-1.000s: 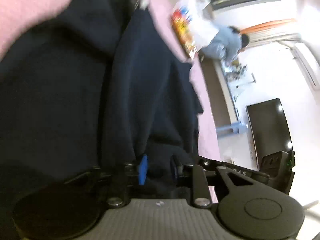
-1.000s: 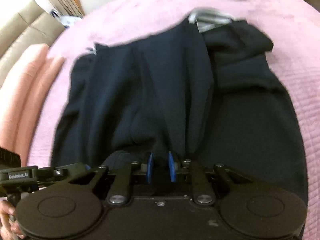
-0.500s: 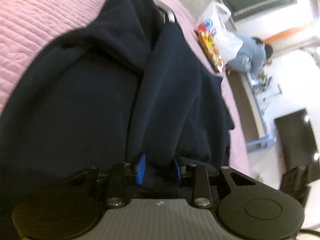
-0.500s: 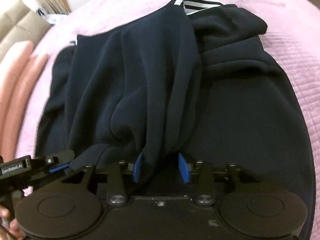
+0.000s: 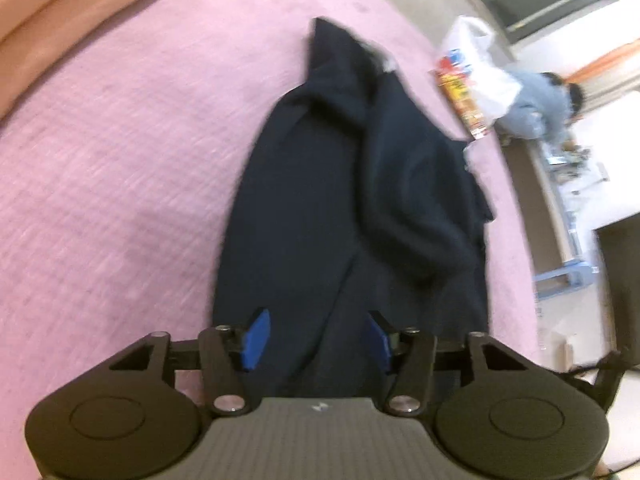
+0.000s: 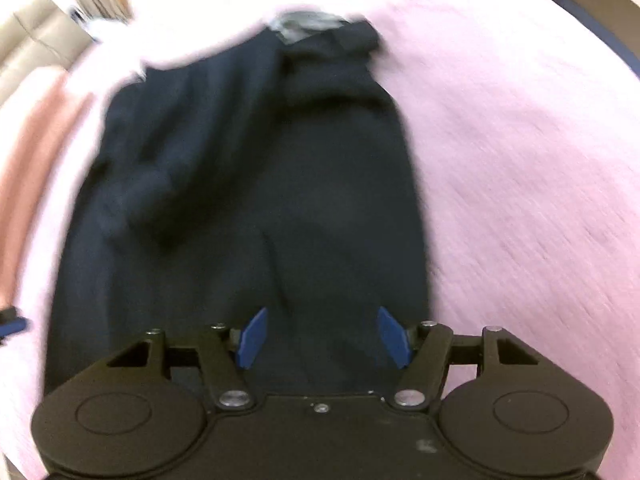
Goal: Fold large clothes
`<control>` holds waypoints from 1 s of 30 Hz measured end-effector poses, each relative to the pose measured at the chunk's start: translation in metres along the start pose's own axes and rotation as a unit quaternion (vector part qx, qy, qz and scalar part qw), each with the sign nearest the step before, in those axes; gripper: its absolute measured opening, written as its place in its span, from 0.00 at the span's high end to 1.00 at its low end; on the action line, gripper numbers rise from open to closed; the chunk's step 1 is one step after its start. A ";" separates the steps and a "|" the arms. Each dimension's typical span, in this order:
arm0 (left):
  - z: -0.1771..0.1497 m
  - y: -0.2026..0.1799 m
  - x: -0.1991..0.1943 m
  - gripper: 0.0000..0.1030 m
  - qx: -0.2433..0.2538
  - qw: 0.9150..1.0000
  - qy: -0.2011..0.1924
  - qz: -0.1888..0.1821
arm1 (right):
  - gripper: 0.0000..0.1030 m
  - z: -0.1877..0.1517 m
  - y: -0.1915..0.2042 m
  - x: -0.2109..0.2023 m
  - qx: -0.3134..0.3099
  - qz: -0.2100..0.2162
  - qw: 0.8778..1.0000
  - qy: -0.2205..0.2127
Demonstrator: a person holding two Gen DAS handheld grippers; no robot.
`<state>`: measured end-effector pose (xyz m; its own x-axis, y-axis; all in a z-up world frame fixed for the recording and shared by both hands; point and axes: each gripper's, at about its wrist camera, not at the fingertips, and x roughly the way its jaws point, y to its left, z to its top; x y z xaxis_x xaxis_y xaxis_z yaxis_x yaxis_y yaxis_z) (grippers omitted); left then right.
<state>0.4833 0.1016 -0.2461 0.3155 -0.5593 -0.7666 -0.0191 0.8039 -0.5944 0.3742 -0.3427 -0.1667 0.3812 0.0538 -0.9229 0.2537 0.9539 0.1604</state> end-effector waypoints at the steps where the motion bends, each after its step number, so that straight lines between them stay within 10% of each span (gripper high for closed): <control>1: -0.008 0.005 -0.008 0.44 -0.007 1.000 0.008 0.009 | 0.27 -0.013 -0.005 -0.002 0.005 -0.014 1.000 0.017; 11: -0.058 0.029 -0.009 0.44 -0.028 0.997 0.074 0.023 | 0.28 -0.092 -0.006 0.010 0.066 -0.076 0.989 0.106; 15: -0.059 0.030 -0.008 0.43 -0.012 0.997 0.078 0.020 | 0.93 -0.098 0.017 0.010 0.027 -0.124 0.988 0.092; 23: -0.064 0.049 -0.017 0.43 -0.019 0.995 0.094 0.010 | 0.95 -0.113 -0.031 -0.010 0.088 -0.149 0.981 0.084; 25: -0.065 0.054 -0.017 0.43 -0.028 0.994 0.103 -0.001 | 0.88 -0.107 -0.029 -0.017 0.081 -0.133 0.985 0.073; 28: -0.066 0.055 -0.016 0.39 -0.037 0.992 0.116 -0.022 | 0.22 -0.095 -0.029 -0.025 0.105 -0.072 0.991 0.048; 30: -0.067 0.055 -0.014 0.35 -0.038 0.992 0.122 -0.019 | 0.21 -0.090 -0.027 -0.026 0.110 -0.060 0.992 0.030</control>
<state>0.4139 0.1402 -0.2849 0.0779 -0.6280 -0.7743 -0.0868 0.7694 -0.6328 0.2771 -0.3434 -0.1790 0.2845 -0.0330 -0.9581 0.4847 0.8672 0.1140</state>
